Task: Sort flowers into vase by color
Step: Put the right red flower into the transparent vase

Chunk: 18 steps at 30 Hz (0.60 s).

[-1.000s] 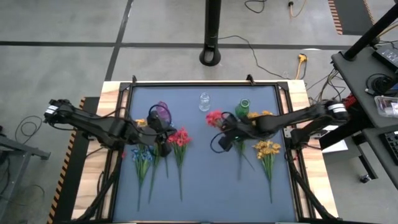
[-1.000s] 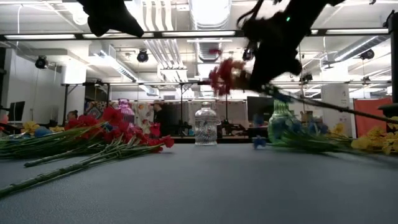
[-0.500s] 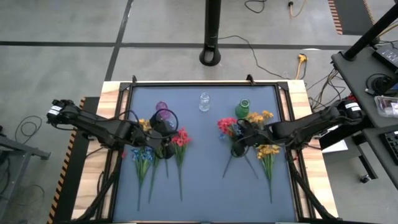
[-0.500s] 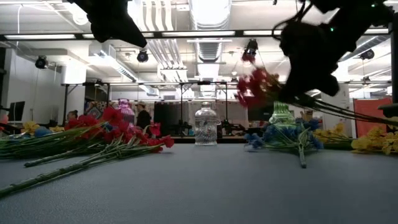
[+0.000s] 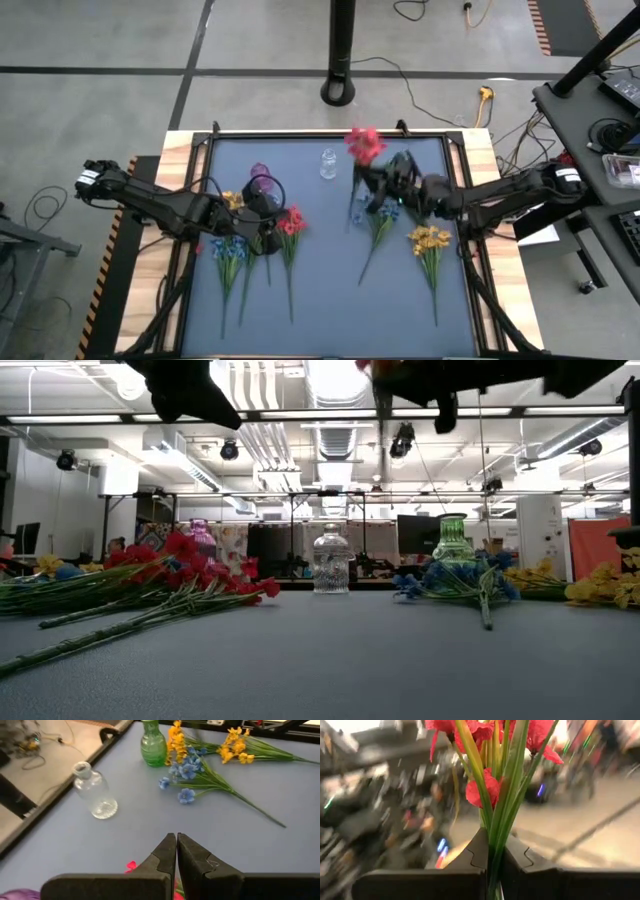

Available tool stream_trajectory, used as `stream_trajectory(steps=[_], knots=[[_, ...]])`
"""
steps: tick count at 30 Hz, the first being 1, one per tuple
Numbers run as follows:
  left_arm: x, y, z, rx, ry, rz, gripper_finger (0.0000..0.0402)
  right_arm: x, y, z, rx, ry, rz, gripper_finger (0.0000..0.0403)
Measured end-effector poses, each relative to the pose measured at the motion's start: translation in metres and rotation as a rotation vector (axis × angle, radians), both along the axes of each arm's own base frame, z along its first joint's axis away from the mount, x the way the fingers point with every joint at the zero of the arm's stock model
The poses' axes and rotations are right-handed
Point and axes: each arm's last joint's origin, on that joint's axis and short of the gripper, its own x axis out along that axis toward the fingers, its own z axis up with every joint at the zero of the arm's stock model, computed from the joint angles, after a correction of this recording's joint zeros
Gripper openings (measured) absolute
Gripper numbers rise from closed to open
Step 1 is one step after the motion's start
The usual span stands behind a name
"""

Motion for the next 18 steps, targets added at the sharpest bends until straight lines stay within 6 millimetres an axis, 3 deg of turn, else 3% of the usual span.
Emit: stream_trajectory(steps=[5,10,14,18], knots=[[-0.001,0.003,0.001,0.089,0.001,0.049,0.0000,0.003,-0.042,0.005,-0.151,-0.151,-0.189,0.0014],[-0.001,0.004,0.002,0.121,-0.002,0.074,0.0000,0.020,-0.085,0.007,-0.210,-0.189,-0.189,0.0014],[-0.002,0.004,0.002,0.122,-0.004,0.073,0.0000,0.038,-0.104,0.012,-0.256,-0.136,-0.203,0.0013],[-0.002,0.004,0.002,0.125,0.005,0.072,0.0000,0.044,-0.110,0.025,-0.321,-0.068,-0.241,0.0013]])
